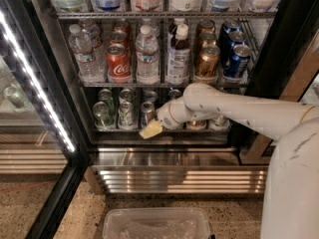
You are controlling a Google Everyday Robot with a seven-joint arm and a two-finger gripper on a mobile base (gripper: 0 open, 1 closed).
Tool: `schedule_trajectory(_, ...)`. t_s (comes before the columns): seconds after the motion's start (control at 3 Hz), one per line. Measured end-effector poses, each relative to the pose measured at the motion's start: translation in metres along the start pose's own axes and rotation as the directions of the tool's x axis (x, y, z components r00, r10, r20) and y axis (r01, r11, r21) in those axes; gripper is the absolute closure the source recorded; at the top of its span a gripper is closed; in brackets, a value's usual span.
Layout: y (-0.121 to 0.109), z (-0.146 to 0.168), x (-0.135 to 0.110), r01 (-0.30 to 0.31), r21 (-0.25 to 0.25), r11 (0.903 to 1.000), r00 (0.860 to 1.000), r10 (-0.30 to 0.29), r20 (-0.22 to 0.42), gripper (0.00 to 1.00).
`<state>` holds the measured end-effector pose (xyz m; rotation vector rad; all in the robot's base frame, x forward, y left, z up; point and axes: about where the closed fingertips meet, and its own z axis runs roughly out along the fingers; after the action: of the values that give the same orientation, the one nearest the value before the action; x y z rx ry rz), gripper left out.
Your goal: Pick redbull can from bottom shelf of fridge
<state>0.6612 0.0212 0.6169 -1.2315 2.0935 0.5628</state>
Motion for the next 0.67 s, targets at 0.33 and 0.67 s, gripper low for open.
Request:
schedule_trajectory(0.33, -0.007, 0.01, -0.003, -0.001, -0.009, 1.0, 1.0, 0.001, -0.007, 0.24)
schedule_trajectory(0.67, -0.009, 0.026, -0.01, 0.006, -0.036, 0.9993, 1.0, -0.006, 0.002, 0.24)
